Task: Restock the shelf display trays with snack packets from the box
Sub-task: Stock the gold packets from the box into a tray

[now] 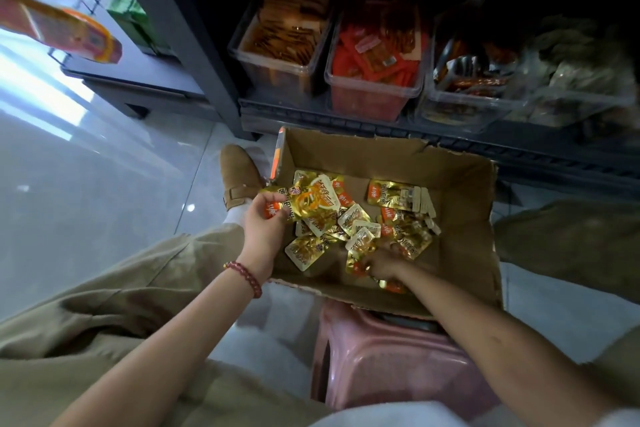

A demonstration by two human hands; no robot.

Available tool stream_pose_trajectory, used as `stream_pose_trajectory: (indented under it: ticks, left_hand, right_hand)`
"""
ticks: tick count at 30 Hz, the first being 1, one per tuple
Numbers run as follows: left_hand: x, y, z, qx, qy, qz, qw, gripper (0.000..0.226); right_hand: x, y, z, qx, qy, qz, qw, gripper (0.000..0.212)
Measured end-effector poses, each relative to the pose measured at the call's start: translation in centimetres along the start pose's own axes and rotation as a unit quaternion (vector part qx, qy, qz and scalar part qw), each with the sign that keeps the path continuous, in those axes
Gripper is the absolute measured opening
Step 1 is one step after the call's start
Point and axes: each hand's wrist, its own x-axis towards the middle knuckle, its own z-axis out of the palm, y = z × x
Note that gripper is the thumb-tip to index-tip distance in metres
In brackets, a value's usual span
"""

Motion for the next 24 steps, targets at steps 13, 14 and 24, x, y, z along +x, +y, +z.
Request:
stream_pose_trajectory:
  ticks: [13,14,24]
  left_hand:
    - [-0.4,2.7,-0.8,-0.037,0.054,0.075,0.995,0.039]
    - [-0.4,3.4,-0.8,-0.053,0.046,0.074,0.995,0.028]
    - [-4.9,11.3,2.4,0.003,-0.147,0.312,0.939,0.015]
  right_hand:
    - [-9.0,-0.9,-11.3,0.140,0.300,-0.237,0.913,0.021]
    - [-10.7,-0.9,-12.9,0.144,0.321,-0.254,0.901,0.023]
    - [-24.7,-1.6,-21.8,-0.047,0.424,-0.498,0.755,0.020]
